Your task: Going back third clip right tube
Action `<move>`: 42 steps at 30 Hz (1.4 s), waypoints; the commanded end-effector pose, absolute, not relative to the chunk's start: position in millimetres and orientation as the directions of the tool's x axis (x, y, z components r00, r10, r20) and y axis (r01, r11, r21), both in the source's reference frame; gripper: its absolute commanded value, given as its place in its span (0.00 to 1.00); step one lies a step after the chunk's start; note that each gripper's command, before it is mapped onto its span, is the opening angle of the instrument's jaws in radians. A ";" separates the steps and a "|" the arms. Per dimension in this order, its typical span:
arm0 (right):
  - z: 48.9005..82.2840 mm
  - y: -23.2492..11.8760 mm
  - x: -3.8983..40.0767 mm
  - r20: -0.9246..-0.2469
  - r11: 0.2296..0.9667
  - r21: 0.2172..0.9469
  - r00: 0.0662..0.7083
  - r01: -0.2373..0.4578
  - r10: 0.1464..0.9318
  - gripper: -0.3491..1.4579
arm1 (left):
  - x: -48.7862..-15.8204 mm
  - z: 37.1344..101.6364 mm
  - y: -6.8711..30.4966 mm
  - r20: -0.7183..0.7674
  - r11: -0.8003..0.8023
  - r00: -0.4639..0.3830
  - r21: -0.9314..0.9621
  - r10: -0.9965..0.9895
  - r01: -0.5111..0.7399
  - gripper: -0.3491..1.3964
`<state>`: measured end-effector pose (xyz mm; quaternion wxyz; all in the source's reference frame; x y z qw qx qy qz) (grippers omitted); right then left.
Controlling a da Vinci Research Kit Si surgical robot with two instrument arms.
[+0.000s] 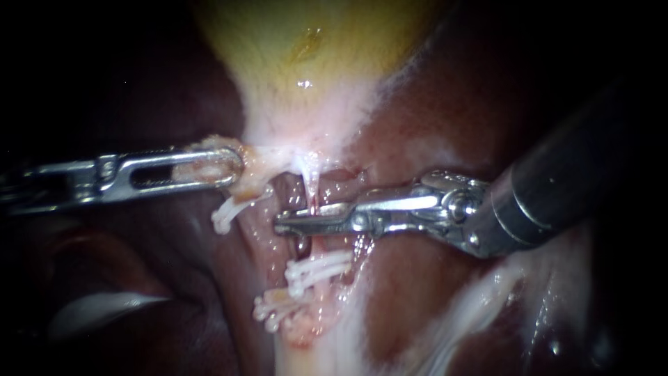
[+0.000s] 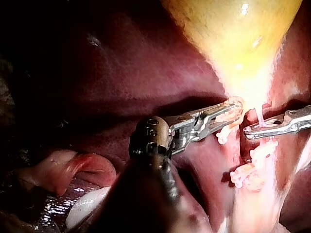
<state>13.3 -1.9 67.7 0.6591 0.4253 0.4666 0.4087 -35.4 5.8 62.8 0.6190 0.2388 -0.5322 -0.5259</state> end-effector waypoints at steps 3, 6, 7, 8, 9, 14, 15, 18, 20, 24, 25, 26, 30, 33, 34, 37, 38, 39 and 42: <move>67.7 -1.8 13.3 -0.268 0.305 0.942 0.231 -0.141 0.935 0.00 | -35.4 62.7 5.8 0.408 0.333 -0.119 0.855 -0.905 0.397 0.00; 67.7 -1.8 13.3 -0.268 0.305 0.942 0.231 -0.141 0.935 0.00 | -35.4 62.7 5.8 0.408 0.333 -0.119 0.855 -0.905 0.397 0.00; 67.7 -1.8 13.3 -0.268 0.305 0.942 0.231 -0.141 0.935 0.00 | -35.4 62.7 5.8 0.408 0.333 -0.119 0.855 -0.905 0.397 0.00; 67.7 -1.8 13.2 -0.268 0.305 0.942 0.231 -0.141 0.935 0.00 | -35.4 62.7 5.8 0.408 0.333 -0.119 0.855 -0.905 0.397 0.00; 67.7 -1.8 13.2 -0.263 0.300 0.943 0.228 -0.145 0.937 0.00 | -35.4 62.7 5.8 0.408 0.333 -0.120 0.855 -0.905 0.397 0.00; 67.9 -2.0 13.3 -0.319 0.345 0.933 0.213 -0.101 0.924 0.21 | -35.4 62.7 5.7 0.408 0.333 -0.120 0.855 -0.905 0.397 0.00; 68.0 -2.0 13.4 -0.332 0.356 0.930 0.204 -0.094 0.921 0.33 | -35.4 62.6 5.6 0.408 0.333 -0.120 0.855 -0.905 0.398 0.00; 68.4 -2.2 13.9 -0.357 0.380 0.920 0.198 -0.094 0.913 0.46 | -35.4 62.6 5.6 0.408 0.333 -0.120 0.855 -0.905 0.398 0.00; 68.8 -2.5 14.2 -0.371 0.394 0.914 0.198 -0.095 0.907 0.47 | -35.4 62.6 5.6 0.408 0.333 -0.120 0.855 -0.905 0.398 0.00; 69.4 -3.2 14.6 -0.393 0.416 0.904 0.201 -0.092 0.897 0.47 | -35.4 62.6 5.6 0.408 0.333 -0.120 0.855 -0.905 0.398 0.00; 69.6 -3.2 14.6 -0.399 0.422 0.902 0.202 -0.091 0.895 0.47 | -35.4 62.6 5.6 0.408 0.333 -0.120 0.855 -0.905 0.398 0.00; 69.7 -3.2 14.6 -0.404 0.428 0.899 0.202 -0.091 0.892 0.47 | -35.4 62.6 5.6 0.408 0.333 -0.120 0.855 -0.905 0.398 0.00; 70.0 -2.9 14.3 -0.435 0.460 0.884 0.205 -0.088 0.877 0.47 | -35.3 62.6 5.5 0.408 0.333 -0.120 0.855 -0.905 0.398 0.00; 70.4 -2.7 14.0 -0.461 0.486 0.870 0.209 -0.083 0.862 0.47 | -35.3 62.5 5.5 0.408 0.333 -0.120 0.855 -0.905 0.398 0.00; 70.5 -2.6 13.9 -0.472 0.496 0.864 0.209 -0.083 0.857 0.47 | -35.3 62.5 5.5 0.408 0.333 -0.120 0.855 -0.905 0.398 0.00; 70.9 -2.4 13.6 -0.498 0.523 0.848 0.210 -0.086 0.841 0.47 | -35.3 62.5 5.5 0.408 0.333 -0.120 0.855 -0.905 0.398 0.00; 71.0 -2.3 13.4 -0.508 0.533 0.842 0.212 -0.083 0.835 0.47 | -35.3 62.5 5.5 0.408 0.333 -0.120 0.855 -0.905 0.398 0.00; 71.1 -2.2 13.1 -0.518 0.543 0.836 0.213 -0.080 0.828 0.47 | -35.3 62.5 5.5 0.408 0.333 -0.120 0.855 -0.905 0.398 0.00; 71.1 -2.2 12.1 -0.566 0.591 0.804 0.222 -0.063 0.794 0.47 | -35.3 62.5 5.5 0.408 0.333 -0.120 0.855 -0.905 0.398 0.00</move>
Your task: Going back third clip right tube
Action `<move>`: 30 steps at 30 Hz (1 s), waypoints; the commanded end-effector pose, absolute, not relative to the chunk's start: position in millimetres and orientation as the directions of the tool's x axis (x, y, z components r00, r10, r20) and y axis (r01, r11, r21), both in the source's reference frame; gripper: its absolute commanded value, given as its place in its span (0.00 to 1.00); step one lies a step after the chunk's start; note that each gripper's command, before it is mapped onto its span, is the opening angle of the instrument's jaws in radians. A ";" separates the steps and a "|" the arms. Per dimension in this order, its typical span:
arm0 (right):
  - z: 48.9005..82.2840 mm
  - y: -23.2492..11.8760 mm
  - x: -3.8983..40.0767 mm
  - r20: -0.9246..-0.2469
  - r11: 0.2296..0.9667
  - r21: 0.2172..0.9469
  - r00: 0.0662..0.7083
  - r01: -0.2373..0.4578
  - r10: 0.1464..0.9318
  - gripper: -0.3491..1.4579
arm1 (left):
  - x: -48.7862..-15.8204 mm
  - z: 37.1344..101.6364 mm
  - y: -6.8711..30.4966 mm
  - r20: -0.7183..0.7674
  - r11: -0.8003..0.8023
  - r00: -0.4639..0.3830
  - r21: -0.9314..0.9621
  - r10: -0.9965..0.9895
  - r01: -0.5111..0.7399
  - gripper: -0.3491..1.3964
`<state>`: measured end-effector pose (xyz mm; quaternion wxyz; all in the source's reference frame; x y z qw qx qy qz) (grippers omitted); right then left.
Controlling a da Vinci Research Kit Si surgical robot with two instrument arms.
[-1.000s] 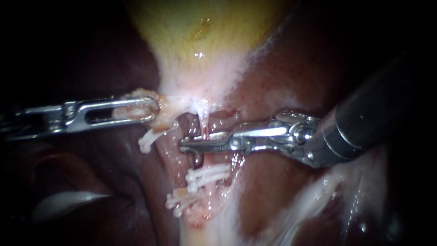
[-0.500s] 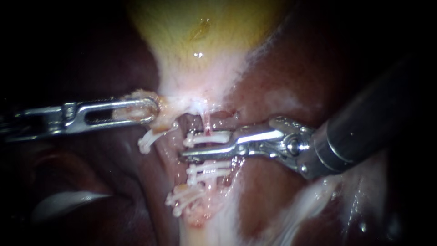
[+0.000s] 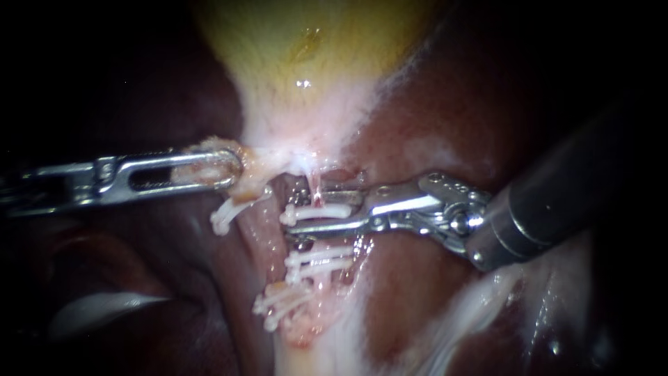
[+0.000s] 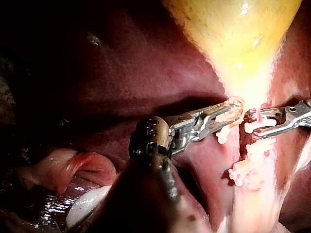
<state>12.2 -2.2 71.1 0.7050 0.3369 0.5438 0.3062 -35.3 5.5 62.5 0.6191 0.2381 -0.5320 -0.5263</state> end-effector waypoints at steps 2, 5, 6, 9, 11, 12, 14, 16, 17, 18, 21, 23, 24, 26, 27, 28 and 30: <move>70.8 -2.2 11.2 -0.607 0.632 0.774 0.229 -0.046 0.761 0.47 | -35.2 62.5 5.5 0.408 0.333 -0.120 0.855 -0.905 0.398 0.00; 69.8 -2.3 9.4 -0.675 0.699 0.715 0.238 -0.021 0.698 0.47 | -35.1 62.4 5.4 0.408 0.334 -0.119 0.855 -0.905 0.397 0.00; 69.3 -2.2 8.6 -0.699 0.722 0.691 0.240 -0.013 0.674 0.47 | -35.1 62.5 5.4 0.408 0.334 -0.119 0.855 -0.905 0.397 0.00; 68.2 -1.9 6.8 -0.743 0.764 0.646 0.244 0.013 0.624 0.47 | -35.1 62.5 5.5 0.408 0.334 -0.119 0.855 -0.905 0.397 0.00; 67.3 -1.7 5.4 -0.772 0.793 0.609 0.246 0.024 0.586 0.47 | -35.1 62.5 5.5 0.408 0.334 -0.119 0.855 -0.905 0.397 0.00; 67.0 -1.5 4.9 -0.781 0.801 0.597 0.247 0.029 0.574 0.47 | -35.1 62.5 5.5 0.408 0.334 -0.119 0.855 -0.905 0.397 0.00; 66.2 -1.2 3.8 -0.806 0.825 0.564 0.247 0.042 0.538 0.47 | -35.1 62.5 5.5 0.408 0.334 -0.119 0.855 -0.905 0.397 0.00; 65.5 -1.1 3.0 -0.820 0.840 0.541 0.248 0.046 0.515 0.47 | -35.0 62.5 5.5 0.408 0.334 -0.119 0.855 -0.905 0.397 0.00; 65.1 -1.0 2.6 -0.829 0.848 0.528 0.248 0.050 0.502 0.47 | -35.0 62.5 5.5 0.408 0.334 -0.119 0.855 -0.905 0.397 0.00; 64.7 -0.9 2.2 -0.834 0.852 0.520 0.248 0.055 0.493 0.47 | -35.0 62.5 5.5 0.408 0.334 -0.119 0.855 -0.905 0.397 0.00; 63.7 -0.8 1.4 -0.844 0.861 0.505 0.247 0.066 0.476 0.47 | -35.0 62.5 5.5 0.408 0.334 -0.119 0.855 -0.905 0.397 0.00; 63.2 -0.7 1.0 -0.849 0.865 0.497 0.246 0.072 0.467 0.47 | -35.0 62.5 5.5 0.408 0.334 -0.119 0.855 -0.905 0.397 0.00; 63.0 -0.7 0.9 -0.851 0.867 0.493 0.249 0.075 0.462 0.47 | -35.0 62.5 5.5 0.408 0.334 -0.119 0.855 -0.905 0.397 0.00; 62.7 -0.7 0.7 -0.854 0.871 0.484 0.259 0.082 0.450 0.47 | -35.1 62.5 5.5 0.408 0.334 -0.119 0.855 -0.905 0.397 0.00; 62.6 -0.7 0.6 -0.854 0.871 0.484 0.262 0.083 0.450 0.47 | -35.1 62.6 5.5 0.408 0.334 -0.119 0.855 -0.905 0.397 0.00; 62.6 -0.7 0.6 -0.856 0.873 0.479 0.267 0.086 0.443 0.47 | -35.1 62.7 5.6 0.409 0.334 -0.119 0.855 -0.905 0.397 0.00; 62.7 -0.7 0.5 -0.855 0.874 0.479 0.270 0.087 0.442 0.47 | -35.3 63.1 5.6 0.410 0.335 -0.119 0.855 -0.904 0.397 0.00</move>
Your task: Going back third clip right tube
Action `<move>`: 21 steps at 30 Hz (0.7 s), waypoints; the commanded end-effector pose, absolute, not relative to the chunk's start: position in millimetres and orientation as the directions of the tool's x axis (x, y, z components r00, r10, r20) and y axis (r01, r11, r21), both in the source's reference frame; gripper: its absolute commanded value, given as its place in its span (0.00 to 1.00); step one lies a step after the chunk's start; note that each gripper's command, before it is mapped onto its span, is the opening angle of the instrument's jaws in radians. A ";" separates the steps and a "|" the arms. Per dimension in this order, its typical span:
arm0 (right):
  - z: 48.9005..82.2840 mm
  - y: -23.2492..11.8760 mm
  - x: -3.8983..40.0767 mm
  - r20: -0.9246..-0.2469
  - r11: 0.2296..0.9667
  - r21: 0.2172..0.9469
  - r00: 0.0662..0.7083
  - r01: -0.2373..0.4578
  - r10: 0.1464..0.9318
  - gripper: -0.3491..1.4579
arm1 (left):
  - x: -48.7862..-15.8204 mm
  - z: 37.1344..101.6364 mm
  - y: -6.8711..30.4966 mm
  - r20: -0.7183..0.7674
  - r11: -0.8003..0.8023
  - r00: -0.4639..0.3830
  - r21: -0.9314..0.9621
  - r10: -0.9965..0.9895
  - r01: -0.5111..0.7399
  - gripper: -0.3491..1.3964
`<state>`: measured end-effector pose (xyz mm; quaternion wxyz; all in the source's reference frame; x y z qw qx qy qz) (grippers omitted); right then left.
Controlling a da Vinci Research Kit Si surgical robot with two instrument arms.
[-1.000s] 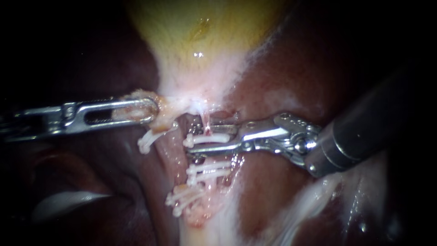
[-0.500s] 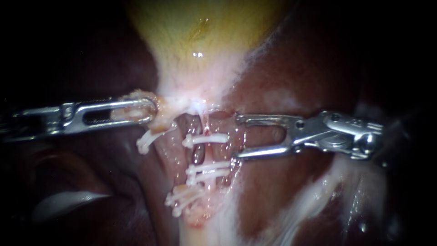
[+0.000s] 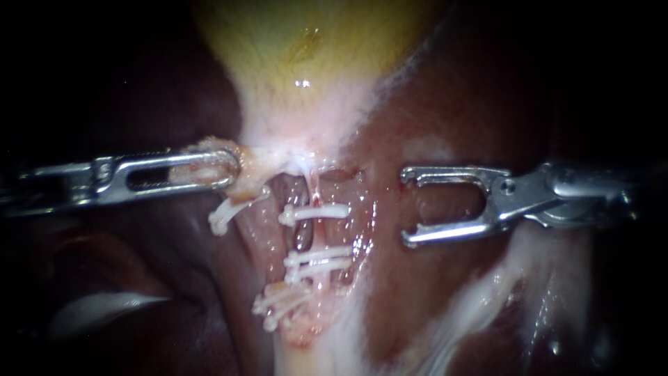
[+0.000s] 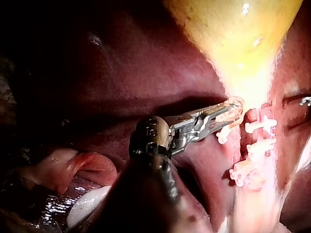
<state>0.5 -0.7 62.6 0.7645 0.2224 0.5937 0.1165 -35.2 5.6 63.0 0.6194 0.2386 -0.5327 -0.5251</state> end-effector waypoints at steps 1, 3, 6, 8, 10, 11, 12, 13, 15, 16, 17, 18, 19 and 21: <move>62.7 -0.7 0.5 -0.856 0.874 0.479 0.270 0.087 0.442 0.47 | -35.4 63.3 5.7 0.410 0.335 -0.119 0.854 -0.904 0.397 0.00; 62.7 -0.8 0.4 -0.856 0.874 0.479 0.270 0.088 0.442 0.47 | -35.7 64.0 5.8 0.413 0.337 -0.122 0.854 -0.903 0.397 0.00; 62.7 -0.8 0.3 -0.856 0.874 0.479 0.270 0.088 0.442 0.47 | -36.5 65.2 6.0 0.420 0.343 -0.119 0.849 -0.900 0.401 0.00; 62.7 -0.8 0.3 -0.856 0.874 0.478 0.270 0.089 0.441 0.47 | -37.1 66.0 6.2 0.421 0.344 -0.115 0.847 -0.900 0.405 0.00; 62.7 -0.9 0.3 -0.856 0.874 0.478 0.270 0.089 0.441 0.47 | -37.6 66.8 6.3 0.417 0.340 -0.114 0.847 -0.902 0.408 0.00; 62.7 -0.9 0.3 -0.856 0.874 0.478 0.270 0.089 0.441 0.47 | -37.9 67.1 6.2 0.417 0.341 -0.109 0.845 -0.902 0.412 0.00; 62.7 -0.9 0.3 -0.856 0.874 0.478 0.270 0.089 0.441 0.47 | -38.2 67.6 6.2 0.414 0.336 -0.111 0.845 -0.904 0.416 0.00; 62.7 -0.9 0.3 -0.856 0.874 0.478 0.270 0.090 0.441 0.47 | -38.5 68.0 6.2 0.414 0.336 -0.108 0.845 -0.904 0.416 0.00; 62.7 -1.0 0.3 -0.856 0.874 0.478 0.270 0.090 0.440 0.47 | -39.1 68.4 6.4 0.413 0.338 -0.105 0.845 -0.905 0.414 0.00; 62.6 -1.0 0.3 -0.856 0.874 0.478 0.270 0.090 0.440 0.47 | -39.3 68.6 6.5 0.413 0.338 -0.105 0.845 -0.905 0.415 0.00; 62.6 -1.0 0.3 -0.856 0.874 0.478 0.270 0.090 0.440 0.47 | -39.6 68.7 6.6 0.412 0.338 -0.104 0.846 -0.905 0.413 0.00; 62.6 -1.0 0.3 -0.856 0.874 0.478 0.270 0.090 0.440 0.47 | -39.8 68.8 6.7 0.412 0.338 -0.105 0.846 -0.905 0.413 0.00; 62.6 -1.0 0.3 -0.856 0.874 0.478 0.270 0.090 0.440 0.47 | -40.1 68.9 6.8 0.411 0.338 -0.102 0.846 -0.906 0.413 0.00; 62.6 -1.0 0.3 -0.856 0.874 0.478 0.270 0.090 0.440 0.47 | -40.5 69.0 6.8 0.411 0.339 -0.100 0.847 -0.906 0.410 0.00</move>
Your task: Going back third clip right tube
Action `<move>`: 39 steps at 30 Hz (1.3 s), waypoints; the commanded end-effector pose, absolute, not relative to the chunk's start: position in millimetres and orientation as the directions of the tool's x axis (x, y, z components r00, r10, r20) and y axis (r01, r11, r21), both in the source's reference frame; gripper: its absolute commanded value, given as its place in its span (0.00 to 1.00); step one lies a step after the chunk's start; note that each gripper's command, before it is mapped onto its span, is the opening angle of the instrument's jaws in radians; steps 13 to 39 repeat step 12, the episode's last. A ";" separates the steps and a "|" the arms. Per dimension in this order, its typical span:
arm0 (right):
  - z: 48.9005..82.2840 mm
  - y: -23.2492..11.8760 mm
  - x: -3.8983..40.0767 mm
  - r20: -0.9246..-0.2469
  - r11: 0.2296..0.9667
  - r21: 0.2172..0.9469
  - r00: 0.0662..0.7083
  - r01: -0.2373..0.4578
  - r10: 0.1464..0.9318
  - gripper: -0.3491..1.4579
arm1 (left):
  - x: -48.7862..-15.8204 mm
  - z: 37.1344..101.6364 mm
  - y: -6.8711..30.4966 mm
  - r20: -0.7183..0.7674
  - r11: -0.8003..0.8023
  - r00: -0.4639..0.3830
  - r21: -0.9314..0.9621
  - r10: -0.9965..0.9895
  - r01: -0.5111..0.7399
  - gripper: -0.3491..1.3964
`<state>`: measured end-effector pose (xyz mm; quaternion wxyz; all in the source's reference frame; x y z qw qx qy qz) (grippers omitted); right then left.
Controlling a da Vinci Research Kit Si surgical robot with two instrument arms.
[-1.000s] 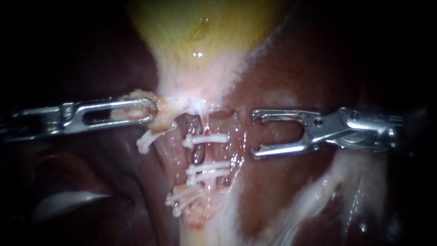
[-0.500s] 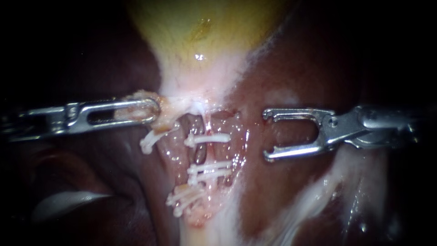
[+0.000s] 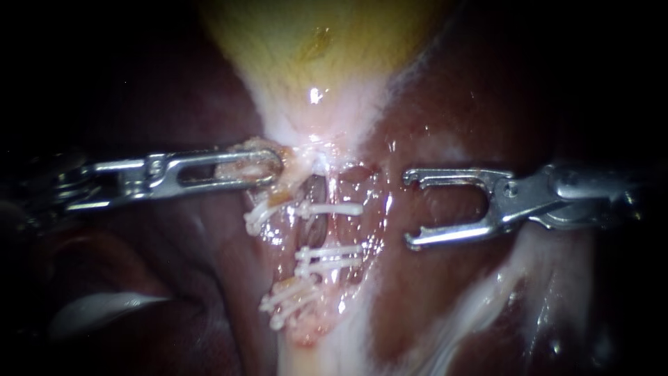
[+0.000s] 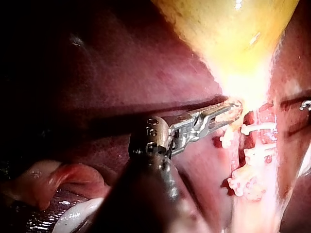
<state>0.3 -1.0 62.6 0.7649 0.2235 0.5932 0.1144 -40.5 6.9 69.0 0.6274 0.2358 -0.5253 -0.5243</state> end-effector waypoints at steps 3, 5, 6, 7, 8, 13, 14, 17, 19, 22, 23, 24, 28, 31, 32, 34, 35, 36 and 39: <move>62.6 -1.1 0.3 -0.856 0.874 0.478 0.270 0.091 0.440 0.47 | -40.8 69.2 6.8 0.410 0.339 -0.098 0.847 -0.907 0.410 0.00; 62.6 -1.1 0.3 -0.856 0.874 0.478 0.270 0.091 0.440 0.47 | -40.9 69.2 6.8 0.410 0.339 -0.098 0.847 -0.907 0.410 0.00; 62.6 -1.1 0.2 -0.856 0.874 0.478 0.270 0.091 0.440 0.47 | -40.9 69.2 6.8 0.410 0.339 -0.098 0.847 -0.907 0.410 0.00; 62.6 -1.1 0.2 -0.856 0.874 0.478 0.270 0.091 0.440 0.47 | -40.9 69.2 6.8 0.410 0.339 -0.098 0.847 -0.907 0.410 0.00; 62.6 -1.1 0.2 -0.856 0.874 0.478 0.270 0.091 0.440 0.47 | -40.8 69.2 6.8 0.410 0.339 -0.098 0.847 -0.907 0.410 0.00; 62.5 -1.1 0.2 -0.857 0.874 0.478 0.269 0.091 0.440 0.47 | -40.8 69.2 6.8 0.410 0.339 -0.095 0.846 -0.907 0.411 0.00; 62.5 -1.1 0.2 -0.857 0.874 0.478 0.269 0.091 0.440 0.47 | -40.8 69.2 6.8 0.410 0.339 -0.095 0.846 -0.907 0.411 0.00; 62.5 -1.1 0.2 -0.857 0.874 0.478 0.269 0.091 0.440 0.47 | -40.8 69.2 6.8 0.410 0.339 -0.095 0.846 -0.907 0.411 0.00; 62.5 -1.1 0.2 -0.857 0.874 0.478 0.269 0.091 0.440 0.47 | -40.8 69.2 6.8 0.410 0.339 -0.095 0.846 -0.907 0.411 0.00; 62.5 -1.1 0.2 -0.857 0.874 0.478 0.269 0.091 0.440 0.47 | -40.8 69.2 6.8 0.410 0.339 -0.095 0.846 -0.907 0.411 0.00; 62.5 -1.1 0.2 -0.857 0.874 0.478 0.269 0.091 0.440 0.47 | -40.8 69.2 6.8 0.410 0.339 -0.095 0.846 -0.907 0.411 0.00; 62.5 -1.1 0.2 -0.857 0.874 0.478 0.269 0.091 0.440 0.47 | -40.8 69.2 6.8 0.410 0.339 -0.095 0.846 -0.907 0.411 0.00; 62.5 -1.1 0.2 -0.857 0.874 0.478 0.269 0.091 0.440 0.47 | -40.8 69.2 6.8 0.410 0.339 -0.095 0.846 -0.907 0.411 0.00; 62.5 -1.1 0.2 -0.857 0.874 0.478 0.269 0.091 0.440 0.47 | -40.8 69.2 6.8 0.410 0.339 -0.095 0.846 -0.907 0.411 0.00; 62.5 -1.1 0.2 -0.857 0.874 0.478 0.269 0.091 0.440 0.47 | -40.8 69.2 6.8 0.410 0.339 -0.095 0.846 -0.907 0.411 0.00; 62.5 -1.1 0.2 -0.857 0.874 0.478 0.269 0.091 0.440 0.47 | -40.8 69.2 6.8 0.410 0.339 -0.095 0.846 -0.907 0.411 0.00; 62.5 -1.1 0.2 -0.857 0.874 0.478 0.269 0.091 0.440 0.47 | -40.8 69.2 6.8 0.410 0.339 -0.095 0.846 -0.907 0.411 0.00; 62.5 -1.1 0.2 -0.857 0.874 0.478 0.269 0.091 0.440 0.47 | -40.8 69.2 6.8 0.410 0.339 -0.095 0.846 -0.907 0.411 0.00; 62.5 -1.1 0.2 -0.857 0.874 0.478 0.269 0.091 0.440 0.47 | -40.8 69.2 6.8 0.410 0.339 -0.095 0.846 -0.907 0.411 0.00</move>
